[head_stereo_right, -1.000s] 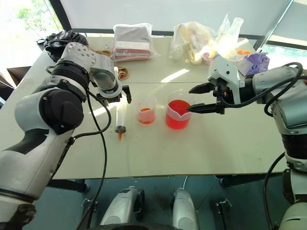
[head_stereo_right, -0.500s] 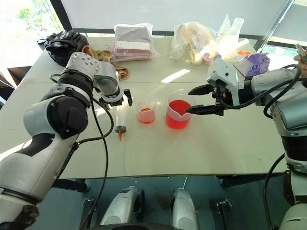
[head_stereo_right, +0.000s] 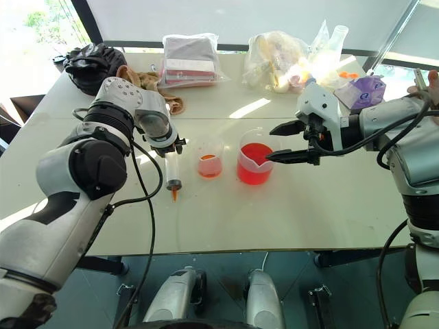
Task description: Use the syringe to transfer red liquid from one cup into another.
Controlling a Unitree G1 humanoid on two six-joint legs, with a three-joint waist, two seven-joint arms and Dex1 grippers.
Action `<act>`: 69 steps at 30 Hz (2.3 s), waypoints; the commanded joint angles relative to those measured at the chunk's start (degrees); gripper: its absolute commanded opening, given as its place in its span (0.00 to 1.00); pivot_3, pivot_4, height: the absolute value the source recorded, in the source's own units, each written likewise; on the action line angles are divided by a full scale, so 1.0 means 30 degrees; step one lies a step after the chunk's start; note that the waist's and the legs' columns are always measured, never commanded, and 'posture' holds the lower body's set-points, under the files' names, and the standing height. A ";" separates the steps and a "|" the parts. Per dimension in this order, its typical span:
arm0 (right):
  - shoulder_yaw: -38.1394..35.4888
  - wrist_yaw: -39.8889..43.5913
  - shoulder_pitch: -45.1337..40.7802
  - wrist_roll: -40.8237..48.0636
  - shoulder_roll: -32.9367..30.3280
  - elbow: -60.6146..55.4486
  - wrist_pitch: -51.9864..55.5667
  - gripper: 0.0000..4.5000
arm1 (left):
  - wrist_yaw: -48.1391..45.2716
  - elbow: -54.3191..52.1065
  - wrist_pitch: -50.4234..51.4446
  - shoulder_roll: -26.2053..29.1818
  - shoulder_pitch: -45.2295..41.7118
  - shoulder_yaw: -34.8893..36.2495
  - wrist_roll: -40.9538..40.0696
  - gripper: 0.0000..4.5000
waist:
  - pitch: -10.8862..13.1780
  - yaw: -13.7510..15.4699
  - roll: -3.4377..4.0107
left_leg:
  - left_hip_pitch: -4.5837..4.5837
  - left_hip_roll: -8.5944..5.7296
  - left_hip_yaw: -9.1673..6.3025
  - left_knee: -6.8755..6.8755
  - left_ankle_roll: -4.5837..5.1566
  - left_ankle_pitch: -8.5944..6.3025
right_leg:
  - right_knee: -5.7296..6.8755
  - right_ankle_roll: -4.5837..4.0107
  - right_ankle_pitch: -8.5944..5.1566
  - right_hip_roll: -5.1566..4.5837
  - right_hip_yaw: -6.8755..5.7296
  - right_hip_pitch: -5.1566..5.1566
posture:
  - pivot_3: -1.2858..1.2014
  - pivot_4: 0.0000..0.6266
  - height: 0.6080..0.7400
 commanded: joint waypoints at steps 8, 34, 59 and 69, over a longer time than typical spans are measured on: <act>-0.1173 -0.0449 0.0069 0.0099 -0.0385 -0.0509 -0.0324 0.70 | -0.8154 -1.4578 0.4756 0.3696 0.2238 -0.4368 -0.0979 0.33 | -0.0002 -0.0196 0.0005 | 0.0009 0.0054 0.0009 -0.0023 -0.0017 0.0006 | 0.0037 -0.0002 0.0000 0.0001 0.0007 -0.0032 | 0.52 0.24 1.00; -0.6268 -0.5733 0.1179 0.3979 0.0621 -0.3020 0.3394 0.70 | -2.8099 -1.6775 -1.5321 -0.2224 0.4096 -1.1173 -0.0797 0.33 | -0.0004 0.0485 0.0009 | 0.0005 0.0075 0.0077 0.0046 0.0201 -0.0086 | -0.0051 -0.0072 0.0042 0.0017 -0.0009 0.0021 | 0.52 0.24 1.00; -0.9218 -1.3275 0.0267 1.0701 0.3465 -0.3925 0.7869 0.70 | -3.0851 -1.8140 -1.7256 -0.3980 1.0176 -1.3887 0.1365 0.33 | -0.0011 0.0464 0.0029 | -0.0036 0.0126 -0.0003 0.0267 0.0333 -0.0167 | -0.0041 -0.0146 0.0007 0.0004 0.0002 0.0068 | 0.52 0.24 1.00; -0.7899 -1.4960 0.0595 0.9558 0.4502 -0.4073 0.6623 0.70 | -3.0429 -1.8937 -1.6286 -0.3877 1.0434 -1.3817 0.1226 0.33 | -0.0011 0.0479 0.0035 | -0.0039 0.0120 0.0002 0.0273 0.0346 -0.0174 | -0.0037 -0.0137 0.0012 0.0006 0.0003 0.0066 | 0.52 0.24 1.00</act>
